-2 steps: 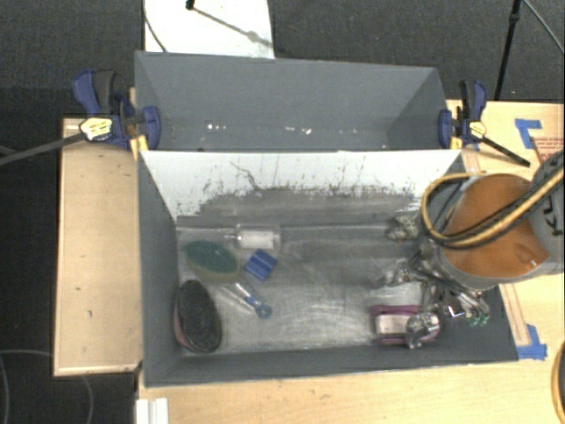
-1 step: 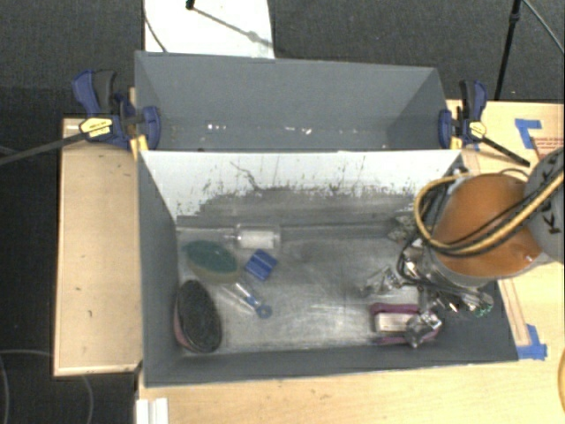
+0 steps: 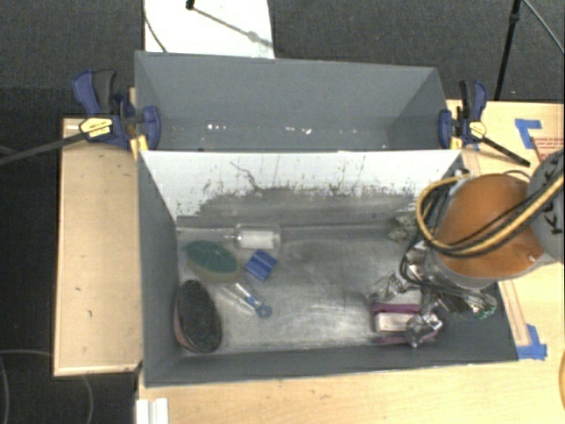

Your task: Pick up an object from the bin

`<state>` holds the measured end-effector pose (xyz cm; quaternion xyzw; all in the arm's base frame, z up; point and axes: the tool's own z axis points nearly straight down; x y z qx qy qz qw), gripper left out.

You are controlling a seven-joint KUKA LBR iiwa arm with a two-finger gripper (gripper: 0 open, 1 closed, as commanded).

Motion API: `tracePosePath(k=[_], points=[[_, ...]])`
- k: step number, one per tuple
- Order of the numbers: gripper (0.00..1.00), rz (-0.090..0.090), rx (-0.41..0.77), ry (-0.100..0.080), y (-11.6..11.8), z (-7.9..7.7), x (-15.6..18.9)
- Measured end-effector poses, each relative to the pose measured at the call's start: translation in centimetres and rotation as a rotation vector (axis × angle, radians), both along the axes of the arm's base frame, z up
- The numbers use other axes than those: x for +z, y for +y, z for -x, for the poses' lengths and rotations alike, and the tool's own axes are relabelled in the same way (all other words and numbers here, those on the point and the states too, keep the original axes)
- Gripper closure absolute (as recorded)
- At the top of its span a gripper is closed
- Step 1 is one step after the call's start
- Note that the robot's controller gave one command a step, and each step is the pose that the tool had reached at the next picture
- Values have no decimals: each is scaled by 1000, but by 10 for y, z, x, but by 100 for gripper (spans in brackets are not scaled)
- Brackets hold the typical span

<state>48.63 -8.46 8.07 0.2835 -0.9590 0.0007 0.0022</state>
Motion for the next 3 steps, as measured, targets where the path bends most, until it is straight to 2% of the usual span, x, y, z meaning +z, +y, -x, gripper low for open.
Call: tracePosePath(k=[1, 2, 3], points=[[100, -2, 480, -11, 13, -3, 134], [0, -4, 475, -5, 13, -2, 132], [0, -8, 881, -1, 25, -3, 37]])
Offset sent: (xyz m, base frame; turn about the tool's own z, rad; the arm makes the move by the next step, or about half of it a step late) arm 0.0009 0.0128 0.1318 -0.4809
